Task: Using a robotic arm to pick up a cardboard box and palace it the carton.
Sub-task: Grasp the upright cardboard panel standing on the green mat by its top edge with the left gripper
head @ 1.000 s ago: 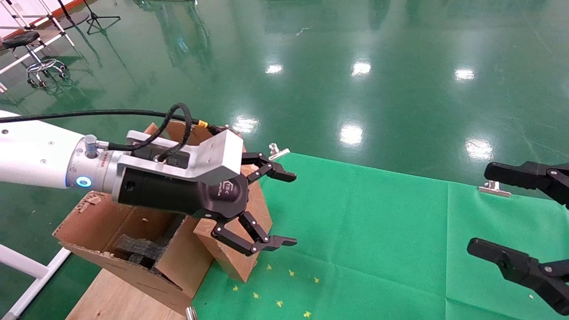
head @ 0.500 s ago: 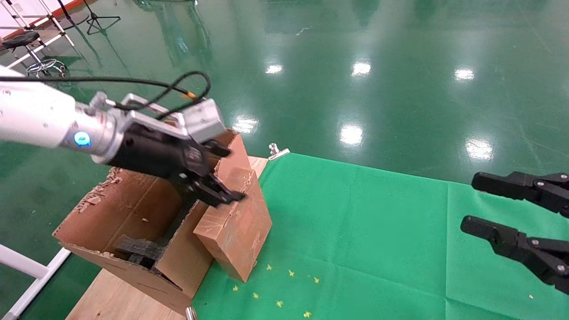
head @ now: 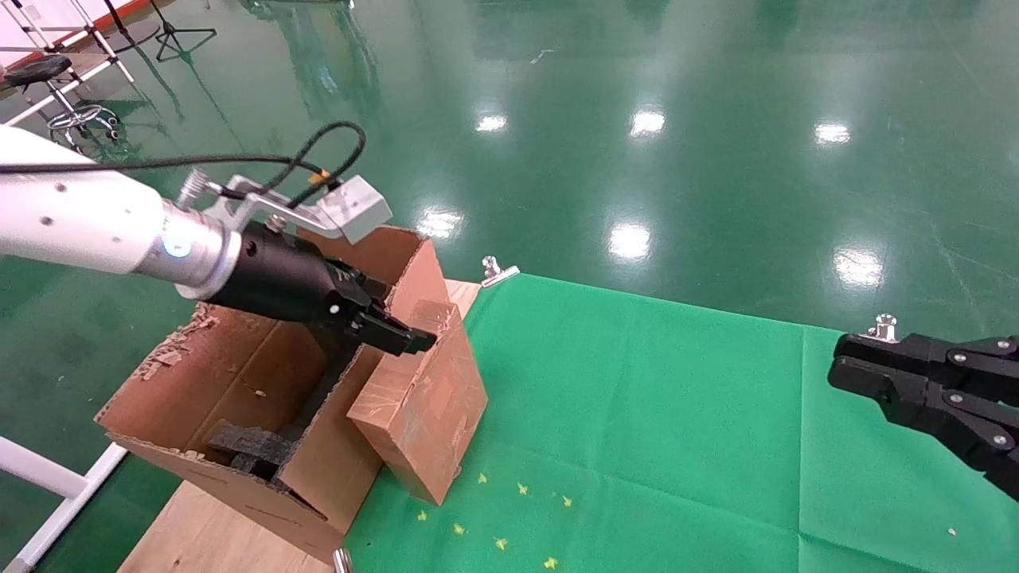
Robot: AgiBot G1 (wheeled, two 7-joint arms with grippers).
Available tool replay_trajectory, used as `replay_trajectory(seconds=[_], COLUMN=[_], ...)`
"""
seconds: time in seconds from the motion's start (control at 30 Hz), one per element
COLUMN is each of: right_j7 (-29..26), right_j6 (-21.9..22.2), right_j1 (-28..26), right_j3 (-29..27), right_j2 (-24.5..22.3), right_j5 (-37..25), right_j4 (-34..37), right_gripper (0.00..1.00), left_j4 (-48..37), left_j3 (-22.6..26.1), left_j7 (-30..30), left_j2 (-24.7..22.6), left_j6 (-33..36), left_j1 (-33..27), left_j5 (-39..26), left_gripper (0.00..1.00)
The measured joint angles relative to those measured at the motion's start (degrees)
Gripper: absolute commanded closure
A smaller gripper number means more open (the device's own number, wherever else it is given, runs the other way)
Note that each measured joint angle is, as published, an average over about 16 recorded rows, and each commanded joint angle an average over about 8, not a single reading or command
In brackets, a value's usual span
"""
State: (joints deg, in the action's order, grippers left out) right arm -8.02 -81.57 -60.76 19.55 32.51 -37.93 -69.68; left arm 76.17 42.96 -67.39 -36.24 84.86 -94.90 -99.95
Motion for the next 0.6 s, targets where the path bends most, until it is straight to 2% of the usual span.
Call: replay_trajectory(seconds=[0.5, 0.53, 0.6], right_j7=[0.0, 0.0, 0.0], right_j6=[0.0, 0.0, 0.0], right_j1=[0.0, 0.0, 0.0], right_j3=[0.0, 0.0, 0.0], right_j2=[0.0, 0.0, 0.0], right_j5=[0.0, 0.0, 0.0], right_j4=[0.0, 0.0, 0.0], right_gripper=[0.99, 0.93, 0.70], left_j4=[-2.2, -2.4, -2.7], left_j3=[2.0, 2.1, 2.1], left_j7=[-3.0, -3.0, -3.0], left_j2=[-2.4, -2.5, -2.6], left_j6=[-5.1, -5.4, -5.8], left_j1=[5.1, 5.3, 5.6], left_j5=[-3.6, -3.7, -3.8], left_gripper=[0.00, 0.00, 0.00])
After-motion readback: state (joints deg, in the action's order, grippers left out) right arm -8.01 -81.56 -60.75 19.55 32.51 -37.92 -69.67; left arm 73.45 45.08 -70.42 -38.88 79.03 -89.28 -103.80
